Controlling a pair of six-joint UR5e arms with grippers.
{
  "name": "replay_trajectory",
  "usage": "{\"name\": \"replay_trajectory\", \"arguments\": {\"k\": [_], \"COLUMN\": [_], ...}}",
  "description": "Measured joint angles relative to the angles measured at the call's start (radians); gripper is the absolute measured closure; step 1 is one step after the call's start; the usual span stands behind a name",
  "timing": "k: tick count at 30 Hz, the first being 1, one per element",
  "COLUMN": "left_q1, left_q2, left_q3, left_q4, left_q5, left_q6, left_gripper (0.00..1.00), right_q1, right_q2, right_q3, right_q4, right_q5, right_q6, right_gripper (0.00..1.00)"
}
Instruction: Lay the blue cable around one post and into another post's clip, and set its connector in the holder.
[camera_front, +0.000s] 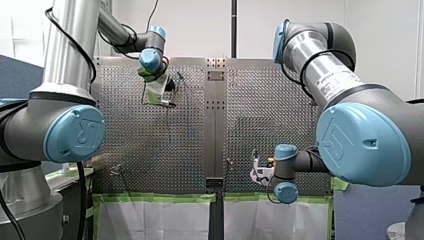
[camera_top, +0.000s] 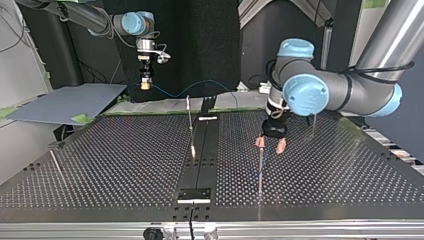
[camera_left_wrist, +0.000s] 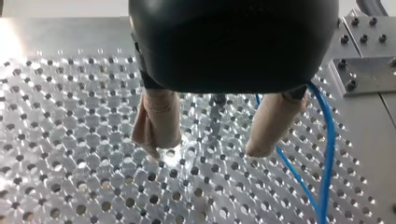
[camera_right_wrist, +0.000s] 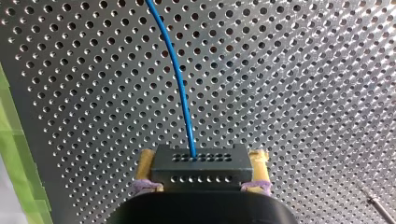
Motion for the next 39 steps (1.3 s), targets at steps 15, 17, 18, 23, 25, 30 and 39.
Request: {"name": "replay_trajectory", "arguments": {"k": [15, 17, 18, 23, 25, 30, 39], "left_q1": [-0.015, -0.016, -0.017, -0.021, -0.022, -0.024, -0.034], "left_q2": [0.039, 0.049, 0.052, 0.059, 0.06, 0.075, 0.133], "left_q3": [-0.007, -0.008, -0.009, -0.034, -0.051, -0.09, -0.1], "left_q4": [-0.003, -0.005, -0.005, -0.004, -0.003, 0.003, 0.006], "left_q5": [-0.015, -0.016, -0.017, -0.018, -0.018, -0.019, -0.018], "left_q6": [0.026, 0.027, 0.028, 0.038, 0.046, 0.067, 0.074], "left_gripper": [0.0, 0.0, 0.0, 0.0, 0.0, 0.0, 0.0], "right_q1": [0.0, 0.0, 0.0, 0.0, 0.0, 0.0, 0.0], "right_q2": [0.0, 0.0, 0.0, 0.0, 0.0, 0.0, 0.0], "right_q3": [0.0, 0.0, 0.0, 0.0, 0.0, 0.0, 0.0], "right_q4": [0.002, 0.002, 0.002, 0.002, 0.002, 0.001, 0.002], "right_q5": [0.0, 0.001, 0.001, 0.001, 0.001, 0.0, 0.0], "right_q6": [0.0, 0.0, 0.0, 0.0, 0.0, 0.0, 0.001], "right_gripper": [0.88, 0.88, 0.88, 0.88, 0.88, 0.88, 0.88]}}
